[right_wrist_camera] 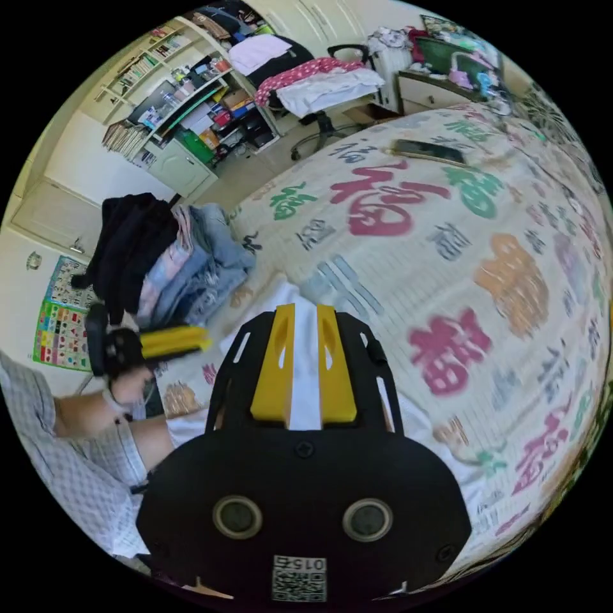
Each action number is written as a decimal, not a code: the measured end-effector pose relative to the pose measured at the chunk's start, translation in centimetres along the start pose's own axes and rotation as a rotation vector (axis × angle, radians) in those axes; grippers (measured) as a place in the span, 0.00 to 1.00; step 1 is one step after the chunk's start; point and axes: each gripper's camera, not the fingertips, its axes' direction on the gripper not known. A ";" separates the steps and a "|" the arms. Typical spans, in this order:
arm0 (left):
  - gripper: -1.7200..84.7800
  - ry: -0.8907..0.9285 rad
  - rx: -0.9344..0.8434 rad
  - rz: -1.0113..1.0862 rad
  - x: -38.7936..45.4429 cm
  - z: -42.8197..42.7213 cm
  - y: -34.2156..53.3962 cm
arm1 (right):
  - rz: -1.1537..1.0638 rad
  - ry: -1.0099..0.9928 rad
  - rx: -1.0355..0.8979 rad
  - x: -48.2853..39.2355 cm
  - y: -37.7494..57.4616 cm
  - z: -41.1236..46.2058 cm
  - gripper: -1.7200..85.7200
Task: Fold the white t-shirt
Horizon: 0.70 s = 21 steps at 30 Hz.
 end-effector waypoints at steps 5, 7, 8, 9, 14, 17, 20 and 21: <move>0.12 0.258 0.078 0.361 7.5 -0.1 -6.1 | 0.299 0.234 -0.154 9.3 10.9 -2.3 0.10; 0.14 0.218 0.032 0.507 12.3 2.0 -7.8 | 0.397 0.243 -0.190 11.6 13.6 -1.9 0.11; 0.14 0.185 0.014 0.608 15.4 3.2 -8.4 | 0.432 0.249 -0.205 12.5 14.8 -1.5 0.11; 0.13 0.161 0.021 0.697 18.1 4.1 -8.8 | 0.443 0.257 -0.220 12.9 15.6 -0.8 0.12; 0.09 0.043 -0.081 0.911 25.1 9.0 -10.1 | 0.432 0.250 -0.284 13.1 16.8 2.6 0.10; 0.04 0.027 -0.045 0.908 25.5 9.0 -11.9 | 0.433 0.254 -0.275 13.2 17.6 2.8 0.05; 0.03 -0.003 0.050 0.831 25.0 7.9 -14.9 | 0.440 0.293 -0.226 13.6 19.0 2.2 0.02; 0.03 -0.019 0.059 0.797 25.0 7.8 -16.4 | 0.451 0.295 -0.205 13.8 19.6 2.0 0.01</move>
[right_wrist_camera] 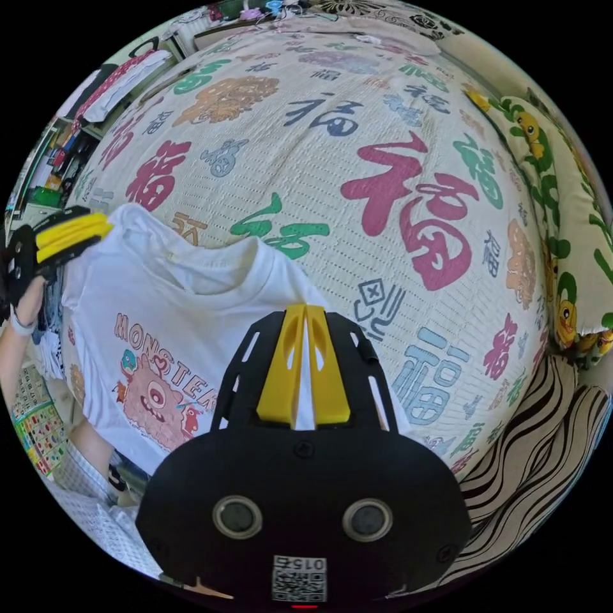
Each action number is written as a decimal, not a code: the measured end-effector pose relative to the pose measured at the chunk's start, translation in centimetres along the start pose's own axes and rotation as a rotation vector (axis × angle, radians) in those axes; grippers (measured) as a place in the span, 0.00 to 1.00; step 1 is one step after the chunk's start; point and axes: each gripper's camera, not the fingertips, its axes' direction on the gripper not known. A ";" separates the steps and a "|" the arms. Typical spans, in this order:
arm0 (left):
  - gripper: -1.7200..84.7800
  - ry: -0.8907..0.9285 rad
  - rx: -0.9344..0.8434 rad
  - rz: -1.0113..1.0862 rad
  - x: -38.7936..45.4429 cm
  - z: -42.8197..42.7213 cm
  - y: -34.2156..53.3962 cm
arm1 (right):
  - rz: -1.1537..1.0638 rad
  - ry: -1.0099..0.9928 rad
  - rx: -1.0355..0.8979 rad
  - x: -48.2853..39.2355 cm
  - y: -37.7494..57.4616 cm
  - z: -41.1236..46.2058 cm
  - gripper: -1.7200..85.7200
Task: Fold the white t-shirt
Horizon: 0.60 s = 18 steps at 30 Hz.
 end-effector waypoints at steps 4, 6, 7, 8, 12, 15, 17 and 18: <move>0.03 0.043 -0.078 -0.042 -1.5 2.4 -3.2 | 0.057 0.009 0.006 1.0 1.2 1.5 0.02; 0.04 -0.008 -0.156 -0.021 -1.0 4.7 -4.5 | 0.083 0.025 0.000 1.6 2.3 2.8 0.04; 0.05 -0.013 -0.174 -0.014 -0.9 5.1 -4.7 | 0.093 0.021 0.006 1.8 2.7 2.9 0.05; 0.06 -0.007 -0.194 -0.003 -1.0 5.7 -5.0 | 0.113 0.005 0.024 2.5 3.5 3.1 0.07; 0.09 -0.010 -0.155 -0.068 -2.6 3.8 -4.5 | 0.174 0.033 0.120 4.9 8.7 2.4 0.07; 0.09 -0.136 -0.077 -0.059 -1.6 0.1 -1.4 | 0.168 -0.028 0.156 5.3 14.8 2.2 0.08; 0.08 -0.153 -0.067 -0.053 -0.4 -1.8 1.4 | 0.169 -0.076 0.140 5.0 19.2 2.8 0.08; 0.08 -0.129 -0.089 -0.058 0.5 -2.7 3.7 | 0.167 -0.112 0.107 4.6 22.2 3.7 0.08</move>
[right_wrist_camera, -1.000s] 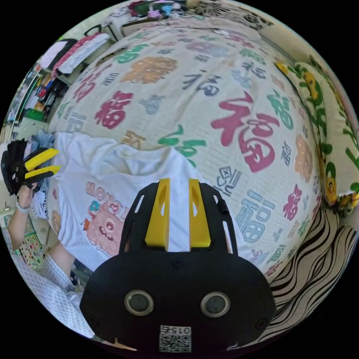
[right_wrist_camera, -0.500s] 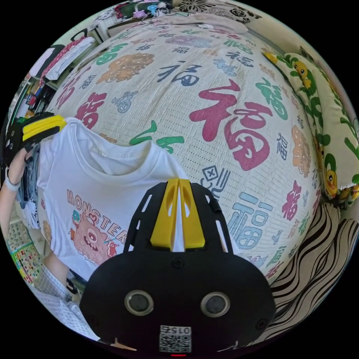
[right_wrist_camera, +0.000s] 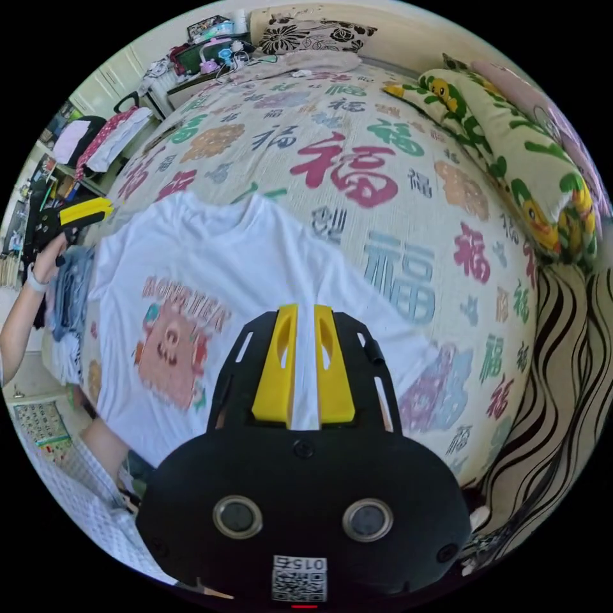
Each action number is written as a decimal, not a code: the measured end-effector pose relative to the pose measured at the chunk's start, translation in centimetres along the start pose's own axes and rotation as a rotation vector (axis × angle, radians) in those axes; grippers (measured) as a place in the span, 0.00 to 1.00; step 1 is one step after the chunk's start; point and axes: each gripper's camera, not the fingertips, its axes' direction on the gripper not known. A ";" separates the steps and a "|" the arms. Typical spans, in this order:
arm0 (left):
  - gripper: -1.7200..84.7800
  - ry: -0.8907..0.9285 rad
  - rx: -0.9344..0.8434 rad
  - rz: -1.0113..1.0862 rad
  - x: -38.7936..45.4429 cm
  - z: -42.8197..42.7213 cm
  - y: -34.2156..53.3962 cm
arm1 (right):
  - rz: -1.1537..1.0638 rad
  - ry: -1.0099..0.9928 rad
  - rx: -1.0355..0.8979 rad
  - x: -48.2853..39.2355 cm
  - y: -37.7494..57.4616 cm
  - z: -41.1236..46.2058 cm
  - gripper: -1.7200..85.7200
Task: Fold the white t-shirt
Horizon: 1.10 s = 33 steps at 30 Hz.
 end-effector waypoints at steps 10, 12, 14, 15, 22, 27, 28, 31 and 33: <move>0.09 0.337 -0.535 -0.240 9.9 2.1 21.9 | 0.257 -0.114 -0.414 2.0 23.4 8.2 0.11; 0.10 0.371 -0.594 -0.245 12.1 3.1 23.5 | 0.266 -0.105 -0.482 2.5 26.1 10.3 0.11; 0.10 0.395 -0.623 -0.250 13.4 4.0 24.1 | 0.251 -0.095 -0.532 2.9 27.3 12.1 0.11; 0.10 0.422 -0.641 -0.264 14.0 4.6 24.3 | 0.240 -0.093 -0.562 3.2 27.9 13.3 0.11; 0.05 0.378 -0.620 -0.249 15.4 6.0 23.7 | 0.152 -0.071 -0.586 5.3 29.4 16.5 0.04; 0.03 0.352 -0.613 -0.207 14.8 4.9 24.3 | 0.187 -0.055 -0.565 7.4 31.9 17.2 0.01; 0.03 0.354 -0.610 -0.215 14.6 4.8 24.4 | 0.190 -0.048 -0.562 7.5 32.1 17.4 0.01; 0.03 0.354 -0.602 -0.250 14.6 5.4 24.3 | 0.208 -0.016 -0.568 8.1 32.6 19.0 0.02; 0.03 0.329 -0.616 -0.246 15.2 6.2 23.9 | 0.206 0.006 -0.594 8.7 32.9 20.4 0.03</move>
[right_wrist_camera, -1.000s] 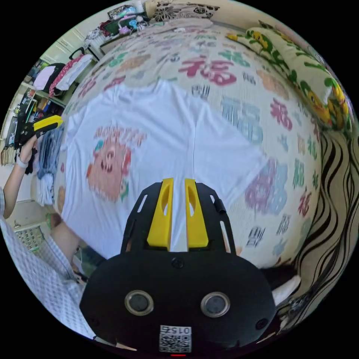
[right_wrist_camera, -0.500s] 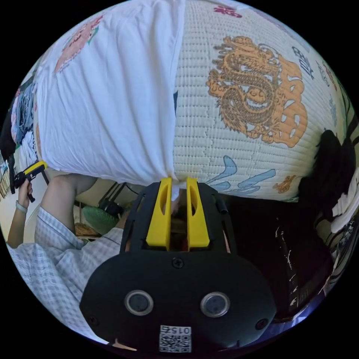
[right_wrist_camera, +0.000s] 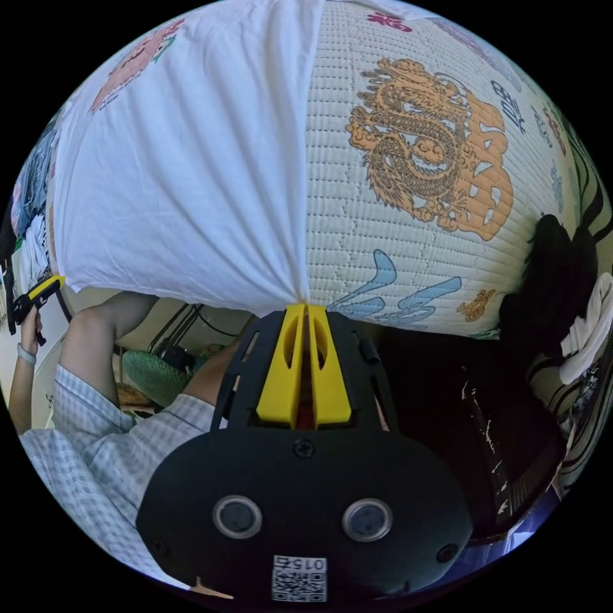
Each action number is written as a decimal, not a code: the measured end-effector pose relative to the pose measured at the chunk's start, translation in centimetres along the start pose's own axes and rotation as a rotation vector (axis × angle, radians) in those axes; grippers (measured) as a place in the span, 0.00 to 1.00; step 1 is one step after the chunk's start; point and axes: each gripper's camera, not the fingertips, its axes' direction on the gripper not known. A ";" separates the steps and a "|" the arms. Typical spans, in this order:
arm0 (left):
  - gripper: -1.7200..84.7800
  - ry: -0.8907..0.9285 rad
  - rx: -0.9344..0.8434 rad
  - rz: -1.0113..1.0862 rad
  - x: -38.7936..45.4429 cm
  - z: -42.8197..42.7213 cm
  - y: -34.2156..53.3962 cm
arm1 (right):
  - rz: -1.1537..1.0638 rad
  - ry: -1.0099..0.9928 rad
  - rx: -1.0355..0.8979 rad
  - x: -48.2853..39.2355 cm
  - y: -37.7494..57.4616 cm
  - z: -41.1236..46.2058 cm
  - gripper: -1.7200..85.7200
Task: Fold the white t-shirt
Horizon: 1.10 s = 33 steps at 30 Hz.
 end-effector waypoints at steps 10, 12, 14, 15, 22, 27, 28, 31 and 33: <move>0.09 0.114 0.001 -0.027 0.0 0.4 2.2 | 0.025 -0.126 0.022 4.2 1.6 3.2 0.08; 0.10 0.128 0.048 -0.063 0.2 -0.1 1.3 | 0.020 -0.129 0.014 4.3 0.9 4.1 0.08; 0.10 0.165 0.023 -0.083 0.5 0.4 0.0 | 0.027 -0.126 0.007 4.4 0.2 4.7 0.07; 0.10 0.180 0.001 -0.094 0.7 0.9 -0.8 | 0.042 -0.108 -0.005 4.5 -0.1 5.1 0.06; 0.03 0.133 -0.004 -0.124 1.1 1.3 -0.4 | 0.025 -0.039 -0.030 6.2 0.0 6.8 0.01; 0.03 0.107 -0.018 -0.131 1.4 1.0 -0.2 | 0.074 -0.053 -0.027 8.3 0.4 7.9 0.01; 0.03 0.098 -0.021 -0.124 1.6 1.0 -0.4 | 0.075 -0.050 -0.029 8.4 0.3 8.1 0.01; 0.04 0.105 -0.022 -0.131 1.9 1.1 -0.8 | 0.120 -0.070 -0.047 9.2 0.0 8.8 0.01; 0.06 0.151 -0.005 -0.149 1.6 0.9 -0.2 | 0.166 -0.123 -0.061 10.4 0.1 9.3 0.03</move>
